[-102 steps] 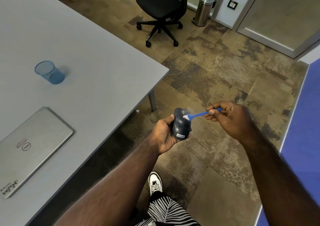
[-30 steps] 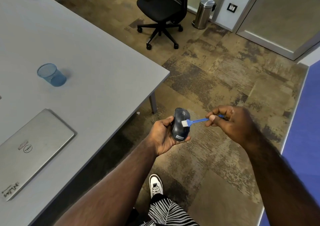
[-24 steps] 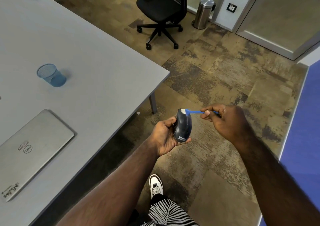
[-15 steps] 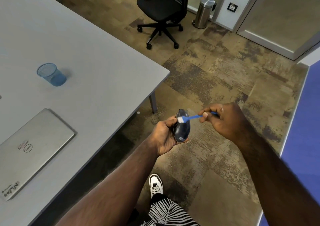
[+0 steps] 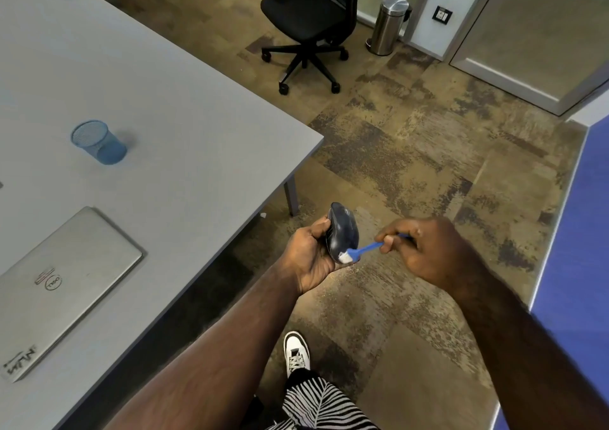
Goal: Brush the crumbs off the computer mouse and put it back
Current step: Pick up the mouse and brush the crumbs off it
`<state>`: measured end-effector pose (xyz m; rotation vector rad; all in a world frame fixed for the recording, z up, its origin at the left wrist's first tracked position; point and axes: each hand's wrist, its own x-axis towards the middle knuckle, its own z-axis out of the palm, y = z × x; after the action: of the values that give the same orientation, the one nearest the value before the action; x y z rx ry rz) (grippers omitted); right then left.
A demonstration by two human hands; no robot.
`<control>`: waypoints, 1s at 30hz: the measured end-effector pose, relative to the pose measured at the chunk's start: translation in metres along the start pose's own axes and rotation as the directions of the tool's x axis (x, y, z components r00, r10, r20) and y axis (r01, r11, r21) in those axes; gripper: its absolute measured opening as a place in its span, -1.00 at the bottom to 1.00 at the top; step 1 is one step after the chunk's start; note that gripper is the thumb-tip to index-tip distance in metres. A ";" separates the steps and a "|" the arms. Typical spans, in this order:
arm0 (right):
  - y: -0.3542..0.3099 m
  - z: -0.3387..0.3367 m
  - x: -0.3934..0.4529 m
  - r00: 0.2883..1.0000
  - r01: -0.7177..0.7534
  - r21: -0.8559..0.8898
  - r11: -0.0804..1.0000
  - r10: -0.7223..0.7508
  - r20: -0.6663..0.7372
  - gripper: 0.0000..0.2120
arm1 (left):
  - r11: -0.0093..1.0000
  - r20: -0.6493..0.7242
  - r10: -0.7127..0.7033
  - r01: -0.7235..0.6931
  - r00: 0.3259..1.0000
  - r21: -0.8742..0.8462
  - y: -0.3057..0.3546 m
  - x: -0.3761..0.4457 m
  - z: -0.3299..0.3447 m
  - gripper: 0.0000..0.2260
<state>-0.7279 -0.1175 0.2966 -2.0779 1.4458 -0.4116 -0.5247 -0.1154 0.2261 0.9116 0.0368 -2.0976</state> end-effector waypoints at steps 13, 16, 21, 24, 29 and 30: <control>0.005 -0.001 -0.004 0.950 -0.017 0.066 0.998 0.036 -0.310 -0.83 | 0.999 -0.006 -0.034 0.034 0.999 -0.016 0.003 -0.005 -0.002 -0.65; 0.002 0.003 -0.003 0.974 0.051 0.112 0.992 -0.024 -0.227 -0.83 | 0.999 -0.011 -0.032 0.032 0.999 -0.023 0.003 -0.006 -0.001 -0.61; 0.001 0.005 0.003 0.950 -0.040 0.082 0.996 0.063 -0.305 -0.85 | 0.998 -0.004 -0.057 0.057 0.998 -0.001 0.002 -0.008 0.000 -0.58; 0.001 0.004 0.005 0.953 -0.056 0.109 0.992 0.085 -0.291 -0.84 | 0.998 -0.003 -0.060 0.060 0.998 0.013 0.002 -0.009 0.001 -0.58; 0.003 0.004 0.007 0.956 -0.088 0.111 0.990 0.116 -0.271 -0.84 | 0.997 -0.003 -0.061 0.061 0.998 0.047 0.001 -0.009 -0.002 -0.58; 0.005 0.003 0.009 0.936 -0.144 0.097 0.985 0.167 -0.309 -0.84 | 0.997 0.000 -0.065 0.065 0.998 0.049 0.001 -0.009 -0.002 -0.59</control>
<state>-0.7263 -0.1260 0.2907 -1.8835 1.7369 -0.7492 -0.5193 -0.1087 0.2304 0.9499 0.0144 -2.1675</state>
